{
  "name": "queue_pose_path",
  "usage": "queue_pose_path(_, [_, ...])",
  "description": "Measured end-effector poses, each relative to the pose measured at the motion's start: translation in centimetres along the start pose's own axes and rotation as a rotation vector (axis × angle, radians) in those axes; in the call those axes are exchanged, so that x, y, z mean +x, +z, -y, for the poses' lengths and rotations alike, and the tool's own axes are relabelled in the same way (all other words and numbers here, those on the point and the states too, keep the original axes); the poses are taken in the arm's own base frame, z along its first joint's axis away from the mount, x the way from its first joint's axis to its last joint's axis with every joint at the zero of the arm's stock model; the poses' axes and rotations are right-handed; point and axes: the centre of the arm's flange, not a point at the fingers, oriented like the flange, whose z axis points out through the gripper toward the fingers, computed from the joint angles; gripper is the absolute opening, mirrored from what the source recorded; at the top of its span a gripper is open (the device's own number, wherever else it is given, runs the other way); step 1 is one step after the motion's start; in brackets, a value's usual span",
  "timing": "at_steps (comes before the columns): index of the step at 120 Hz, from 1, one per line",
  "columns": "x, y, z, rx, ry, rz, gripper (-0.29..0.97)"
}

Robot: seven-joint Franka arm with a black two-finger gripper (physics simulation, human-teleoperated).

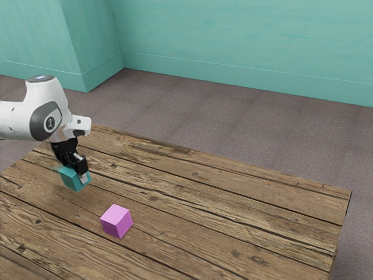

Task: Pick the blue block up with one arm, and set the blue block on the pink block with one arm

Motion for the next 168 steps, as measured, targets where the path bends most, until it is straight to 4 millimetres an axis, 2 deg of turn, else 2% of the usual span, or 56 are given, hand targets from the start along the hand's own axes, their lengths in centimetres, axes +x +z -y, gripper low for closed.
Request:
queue_pose_path(24, [-0.3,-0.2,-4.3,0.0,0.011,-0.009,0.35])
queue_pose_path(38, [-0.3,0.1,-5.9,0.001,0.007,-0.014,0.35])
queue_pose_path(87, [1.8,-0.6,-12.3,0.01,0.028,-0.056,0.36])
queue_pose_path(107, [0.4,0.8,-13.0,0.005,-0.014,-0.036,0.35])
queue_pose_path(117, [0.1,0.6,-13.0,0.007,-0.037,-0.044,0.35])
queue_pose_path(129, [0.2,0.0,-14.4,0.011,-0.035,-0.059,0.36])
queue_pose_path(150, [-1.1,1.0,-15.4,0.005,-0.067,-0.044,0.36])
queue_pose_path(168, [-1.2,1.0,-17.3,0.004,-0.062,-0.056,0.36])
